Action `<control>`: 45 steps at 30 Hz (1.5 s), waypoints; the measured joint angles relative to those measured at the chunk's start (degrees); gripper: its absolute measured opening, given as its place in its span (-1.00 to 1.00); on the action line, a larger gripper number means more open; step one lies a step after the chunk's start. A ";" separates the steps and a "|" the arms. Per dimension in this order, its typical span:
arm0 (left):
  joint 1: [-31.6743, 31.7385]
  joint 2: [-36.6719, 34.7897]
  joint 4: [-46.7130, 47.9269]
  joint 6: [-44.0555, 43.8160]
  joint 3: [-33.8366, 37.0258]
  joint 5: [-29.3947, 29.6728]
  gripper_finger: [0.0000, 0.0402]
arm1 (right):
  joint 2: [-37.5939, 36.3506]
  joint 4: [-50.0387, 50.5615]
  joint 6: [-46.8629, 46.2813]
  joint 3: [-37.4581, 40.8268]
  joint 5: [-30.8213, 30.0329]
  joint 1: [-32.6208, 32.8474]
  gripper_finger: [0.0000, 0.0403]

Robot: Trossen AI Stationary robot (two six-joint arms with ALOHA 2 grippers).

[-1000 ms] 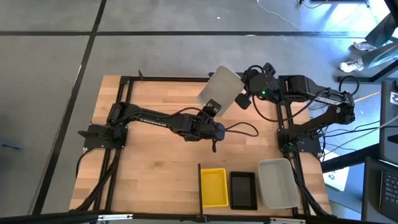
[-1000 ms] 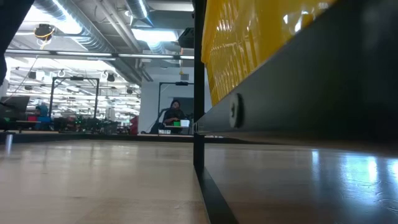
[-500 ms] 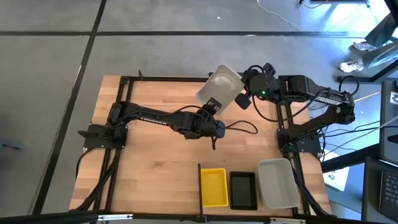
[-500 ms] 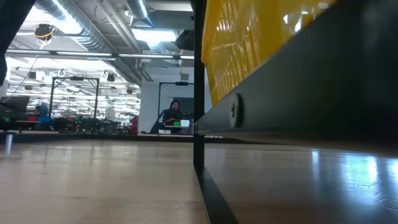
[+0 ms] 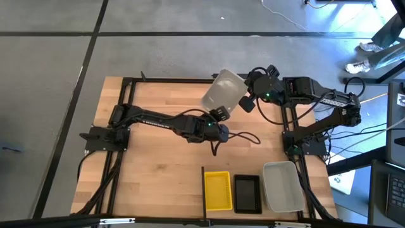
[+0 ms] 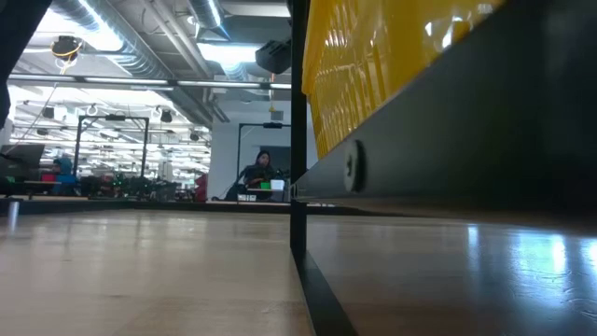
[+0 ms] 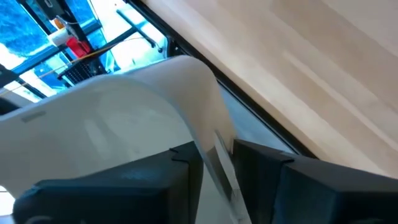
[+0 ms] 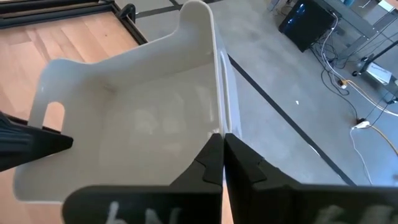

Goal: Stack baskets on shelf by color
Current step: Stack the gray bin on top of the gray bin on the shelf

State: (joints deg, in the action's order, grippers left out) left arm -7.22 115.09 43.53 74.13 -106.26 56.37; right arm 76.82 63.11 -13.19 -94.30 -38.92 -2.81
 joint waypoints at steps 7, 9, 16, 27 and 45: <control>0.26 0.00 -0.65 -0.85 0.00 -0.25 -0.55 | 0.00 0.00 0.24 0.00 -0.28 0.00 -1.00; 0.74 0.00 -0.61 -3.43 0.00 -1.66 -0.55 | 0.00 0.00 0.31 0.00 -0.28 0.00 -1.00; 1.18 0.00 -0.55 -4.36 0.00 -2.48 -0.56 | 0.00 0.00 0.35 0.00 -0.46 -0.02 -1.00; 1.07 0.00 -0.89 -4.99 0.00 -8.11 -0.57 | -0.02 0.02 1.47 0.07 -0.33 -0.01 -1.00; 1.06 0.00 -1.39 -4.32 0.00 -10.44 -0.57 | -0.02 0.00 1.70 0.07 -0.34 -0.02 -1.00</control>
State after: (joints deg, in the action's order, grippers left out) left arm -6.16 115.09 42.14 69.81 -106.26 45.93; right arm 76.79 63.11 -11.49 -94.24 -39.26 -2.83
